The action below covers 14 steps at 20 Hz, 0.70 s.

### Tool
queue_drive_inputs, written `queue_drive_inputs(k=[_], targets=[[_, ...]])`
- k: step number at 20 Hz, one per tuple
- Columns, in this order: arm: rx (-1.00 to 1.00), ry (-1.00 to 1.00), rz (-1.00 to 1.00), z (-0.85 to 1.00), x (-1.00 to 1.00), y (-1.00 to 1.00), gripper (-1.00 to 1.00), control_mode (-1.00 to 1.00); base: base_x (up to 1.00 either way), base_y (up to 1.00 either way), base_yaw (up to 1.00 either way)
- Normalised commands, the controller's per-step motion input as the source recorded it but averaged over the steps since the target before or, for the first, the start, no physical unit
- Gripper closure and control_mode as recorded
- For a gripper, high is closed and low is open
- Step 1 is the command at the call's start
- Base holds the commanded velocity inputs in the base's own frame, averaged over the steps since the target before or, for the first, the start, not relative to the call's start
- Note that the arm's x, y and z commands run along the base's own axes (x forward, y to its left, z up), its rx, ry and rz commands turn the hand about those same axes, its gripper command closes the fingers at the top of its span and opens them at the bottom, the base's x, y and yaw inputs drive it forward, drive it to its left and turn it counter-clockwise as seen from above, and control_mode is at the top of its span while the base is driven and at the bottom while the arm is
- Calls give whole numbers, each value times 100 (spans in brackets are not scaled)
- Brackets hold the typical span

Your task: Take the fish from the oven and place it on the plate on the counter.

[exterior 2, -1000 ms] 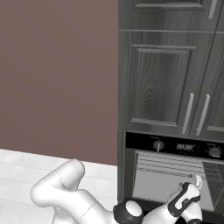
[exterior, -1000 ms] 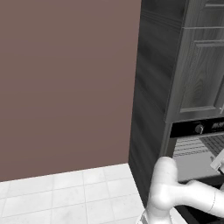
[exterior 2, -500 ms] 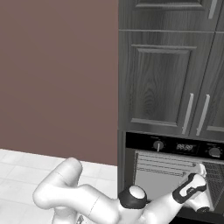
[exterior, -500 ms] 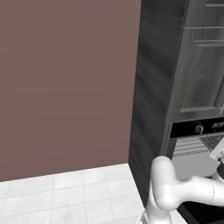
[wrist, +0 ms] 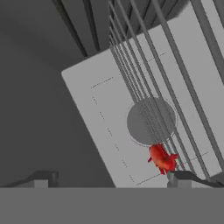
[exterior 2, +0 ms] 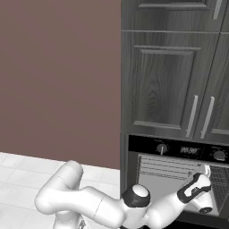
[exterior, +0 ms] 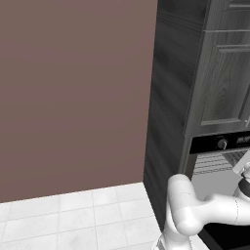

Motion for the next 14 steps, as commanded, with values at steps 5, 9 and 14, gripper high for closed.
queue_drive_inputs(k=[5, 9, 14], targets=[[0, -26, 4, -99, -1, 0, -100, -100, 0, 0, 0], [0, -6, 9, -73, -33, 0, -100, -100, 0, 0, 0], [0, 0, 16, -67, -41, 0, -100, -100, 0, 0, 0]])
